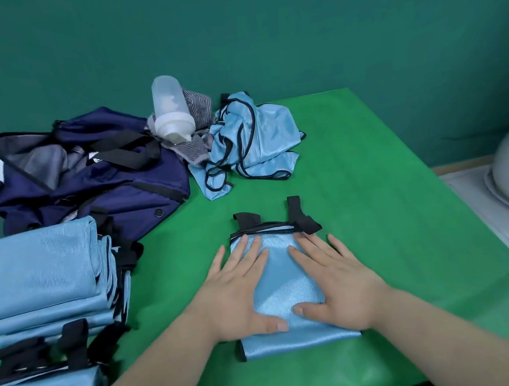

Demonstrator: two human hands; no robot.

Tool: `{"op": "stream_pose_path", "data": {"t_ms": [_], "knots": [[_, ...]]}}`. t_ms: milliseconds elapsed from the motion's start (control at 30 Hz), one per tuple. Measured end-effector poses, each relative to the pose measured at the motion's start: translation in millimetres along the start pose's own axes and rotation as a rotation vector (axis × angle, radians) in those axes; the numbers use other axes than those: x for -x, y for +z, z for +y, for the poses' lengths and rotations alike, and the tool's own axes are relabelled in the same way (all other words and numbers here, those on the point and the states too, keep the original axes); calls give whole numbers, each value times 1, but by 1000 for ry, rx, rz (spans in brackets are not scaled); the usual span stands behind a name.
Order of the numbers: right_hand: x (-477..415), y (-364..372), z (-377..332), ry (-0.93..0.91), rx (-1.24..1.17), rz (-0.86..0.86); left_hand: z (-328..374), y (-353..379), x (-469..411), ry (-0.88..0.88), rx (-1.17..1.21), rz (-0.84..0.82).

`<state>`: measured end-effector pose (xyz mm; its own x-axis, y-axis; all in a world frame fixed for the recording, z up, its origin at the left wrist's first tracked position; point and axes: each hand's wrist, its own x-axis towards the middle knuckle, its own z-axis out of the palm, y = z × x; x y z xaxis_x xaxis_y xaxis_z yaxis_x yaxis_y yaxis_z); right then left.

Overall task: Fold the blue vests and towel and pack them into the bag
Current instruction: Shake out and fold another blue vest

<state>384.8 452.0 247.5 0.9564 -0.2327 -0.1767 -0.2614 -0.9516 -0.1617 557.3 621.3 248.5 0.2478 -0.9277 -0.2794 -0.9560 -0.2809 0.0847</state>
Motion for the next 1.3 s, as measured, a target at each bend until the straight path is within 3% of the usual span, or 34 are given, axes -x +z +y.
{"op": "stream_pose_path", "data": {"t_ms": [233,433,533,733,867,1300], "knots": [[0,-13,4,-49,-53,41,7,-2,19,69,-9,29],[-15,-24,6,-74,-138,2,6,4,22,46,16,1],[-15,-28,7,-68,-163,-4,5,5,31,24,67,64],[27,-7,-1,-85,-311,202,19,16,66,30,273,286],[61,19,-9,-142,-375,351,32,30,88,38,268,378],[74,49,-8,-32,-456,531,34,54,96,-45,380,472]]}}
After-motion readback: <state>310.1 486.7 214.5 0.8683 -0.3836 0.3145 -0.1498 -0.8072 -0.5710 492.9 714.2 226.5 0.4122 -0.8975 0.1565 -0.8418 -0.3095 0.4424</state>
